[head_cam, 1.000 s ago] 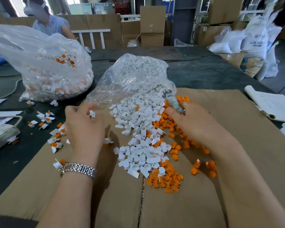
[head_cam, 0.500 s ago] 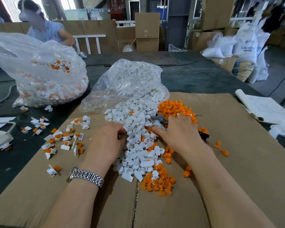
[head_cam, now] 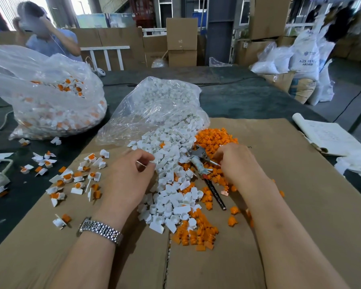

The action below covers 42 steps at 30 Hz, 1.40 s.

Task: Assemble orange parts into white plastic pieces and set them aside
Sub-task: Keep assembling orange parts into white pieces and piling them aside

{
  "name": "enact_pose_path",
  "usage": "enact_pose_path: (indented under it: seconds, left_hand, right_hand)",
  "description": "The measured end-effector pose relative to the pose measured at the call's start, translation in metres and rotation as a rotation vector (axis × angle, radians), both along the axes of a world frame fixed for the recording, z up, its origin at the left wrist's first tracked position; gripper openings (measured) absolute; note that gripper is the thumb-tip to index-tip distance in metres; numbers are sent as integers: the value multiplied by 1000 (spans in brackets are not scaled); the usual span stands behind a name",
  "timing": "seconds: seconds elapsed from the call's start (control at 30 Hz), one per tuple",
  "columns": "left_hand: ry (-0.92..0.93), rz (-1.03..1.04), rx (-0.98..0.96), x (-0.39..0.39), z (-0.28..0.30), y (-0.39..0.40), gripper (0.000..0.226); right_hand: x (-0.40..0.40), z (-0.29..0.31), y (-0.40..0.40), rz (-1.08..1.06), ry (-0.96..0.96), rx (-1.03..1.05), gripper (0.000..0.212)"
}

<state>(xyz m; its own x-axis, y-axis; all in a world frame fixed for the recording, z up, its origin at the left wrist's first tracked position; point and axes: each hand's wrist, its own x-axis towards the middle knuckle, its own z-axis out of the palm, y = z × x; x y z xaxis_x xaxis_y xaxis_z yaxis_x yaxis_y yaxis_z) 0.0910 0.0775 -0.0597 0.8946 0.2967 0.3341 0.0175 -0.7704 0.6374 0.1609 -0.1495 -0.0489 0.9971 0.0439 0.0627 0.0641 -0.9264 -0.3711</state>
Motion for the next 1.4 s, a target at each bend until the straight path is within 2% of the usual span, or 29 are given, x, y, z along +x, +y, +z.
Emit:
enact_pose_path:
  seconds: [0.13, 0.3, 0.5, 0.63, 0.73, 0.83, 1.03, 1.13, 1.3, 1.4]
  left_hand:
    - [-8, -25, -40, -1, 1, -1, 6]
    - [-11, -54, -106, -1, 0, -1, 8]
    - [-25, -59, -124, -2, 1, -2, 10]
    - [-23, -57, -219, -2, 0, -2, 10]
    - [-35, -55, -393, -2, 0, -3, 12]
    - [-3, -101, -683, -4, 4, -2, 12]
    - [44, -261, -1173, -4, 9, -3, 16]
    - [74, -358, -1301, -3, 9, -7, 18]
    - [42, -415, -1296, -5, 10, -8, 18]
    - [25, -431, -1148, -8, 10, -12, 24]
  right_hand:
    - [4, -1, -5, 36, -3, 37, 32]
    - [6, -5, -7, 8, -32, 50, 15]
    - [7, -6, -3, 42, -86, 39, 17]
    - [7, -8, -3, 44, -133, 71, 20]
    - [6, -3, 1, 16, -185, 153, 25]
    - [-2, 8, 6, 40, -228, 331, 17]
    - [-21, 21, 17, 226, -36, 811, 7]
    - [-29, 23, 25, 367, 26, 938, 4]
    - [-33, 21, 31, 424, 74, 965, 8]
    - [-35, 21, 33, 445, 39, 971, 8]
